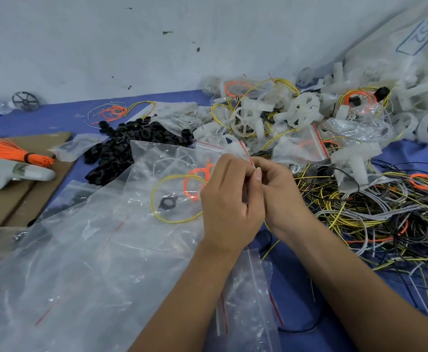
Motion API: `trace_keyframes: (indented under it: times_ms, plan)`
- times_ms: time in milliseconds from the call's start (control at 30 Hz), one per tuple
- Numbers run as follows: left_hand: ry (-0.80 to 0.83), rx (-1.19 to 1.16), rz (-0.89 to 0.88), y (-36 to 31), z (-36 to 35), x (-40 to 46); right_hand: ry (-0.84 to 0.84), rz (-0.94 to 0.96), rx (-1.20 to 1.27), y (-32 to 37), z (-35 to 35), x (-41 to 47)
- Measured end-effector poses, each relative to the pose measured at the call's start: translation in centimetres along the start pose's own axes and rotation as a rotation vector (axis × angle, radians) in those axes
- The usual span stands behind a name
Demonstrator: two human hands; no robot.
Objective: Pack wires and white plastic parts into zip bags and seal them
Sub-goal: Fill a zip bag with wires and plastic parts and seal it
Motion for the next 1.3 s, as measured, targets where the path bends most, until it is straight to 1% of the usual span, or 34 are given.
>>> trace_keyframes:
  times_ms: [67,100,167,233,333,367,400,467,533,600,667,733,767,900,933,1000,1033,1067,1100,1167,1200,1267,1300]
  plan:
    - [-0.024,-0.005,-0.008,-0.1,0.3,0.1,0.042,-0.075,0.174,-0.3,-0.5,-0.1]
    - [-0.042,0.005,-0.005,0.0,0.5,0.1,0.078,-0.090,0.188,-0.4,-0.7,-0.1]
    - [-0.062,0.029,0.013,0.4,0.7,0.2,0.134,-0.050,0.007,-0.3,-0.6,0.0]
    - [-0.066,0.041,0.028,0.7,0.7,0.2,0.142,-0.002,-0.195,-0.2,-0.5,0.0]
    - [-0.047,0.056,0.017,0.4,0.4,0.1,0.219,-0.023,-0.310,-0.2,-1.2,-0.5]
    - [-0.033,0.062,0.009,0.2,0.2,0.0,0.257,-0.047,-0.303,-0.5,-1.3,-0.8]
    - [-0.020,0.069,0.002,0.1,0.0,0.0,0.284,-0.080,-0.259,-0.6,-1.6,-1.1]
    - [-0.009,0.062,-0.006,-0.2,-0.1,0.0,0.308,-0.178,-0.068,-1.0,-2.3,-1.7]
    - [-0.019,0.039,-0.014,-0.4,0.1,-0.1,0.250,-0.284,0.131,-1.6,-2.8,-2.0]
    - [-0.028,0.035,-0.018,-0.6,0.2,-0.2,0.181,-0.247,0.158,-1.2,-2.7,-1.5]
    - [-0.019,0.033,-0.012,-0.6,0.1,-0.2,0.158,-0.074,-0.081,0.0,-1.6,-0.6]
    - [-0.015,0.033,-0.006,-0.4,0.0,-0.1,0.204,0.038,-0.300,0.6,-1.7,-0.2]
    - [-0.015,0.028,-0.006,-0.4,0.0,-0.1,0.222,0.045,-0.292,0.5,-1.9,-0.4]
    - [0.014,-0.039,-0.018,-0.4,-0.1,-0.1,0.349,-0.106,-0.084,-0.9,-3.1,-1.4]
    - [0.013,-0.051,-0.024,-0.5,-0.1,-0.1,0.349,-0.177,0.012,-1.3,-3.5,-1.6]
    - [-0.001,-0.060,-0.028,-0.6,0.1,-0.1,0.349,-0.212,0.153,-1.5,-4.2,-1.9]
    - [-0.010,-0.056,-0.017,-0.4,0.2,-0.1,0.317,-0.177,0.111,-1.4,-4.0,-1.6]
    - [-0.024,-0.045,0.003,-0.2,0.3,0.0,0.280,-0.116,0.009,-1.0,-3.3,-1.1]
    - [-0.041,-0.034,0.027,0.2,0.4,0.0,0.262,-0.035,-0.152,-0.6,-2.5,-0.6]
    - [-0.067,-0.022,0.060,0.7,0.5,0.1,0.282,0.033,-0.391,-0.1,-2.0,-0.1]
    - [-0.069,-0.021,0.063,0.8,0.5,0.1,0.324,0.034,-0.424,0.0,-2.2,-0.2]
    - [-0.062,-0.024,0.056,0.7,0.3,0.1,0.445,0.004,-0.356,-0.4,-3.5,-1.2]
    - [-0.061,-0.026,0.052,0.7,0.3,0.1,0.480,-0.007,-0.329,-0.5,-3.9,-1.5]
Point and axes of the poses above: each hand's wrist, its own x-axis towards the middle knuckle, its own z-axis out of the back of the hand, y = z × x, the point moved 9 cm from there along x, towards the middle knuckle, and after that the axes turned 13 degrees about z, right-handed, at the moved point
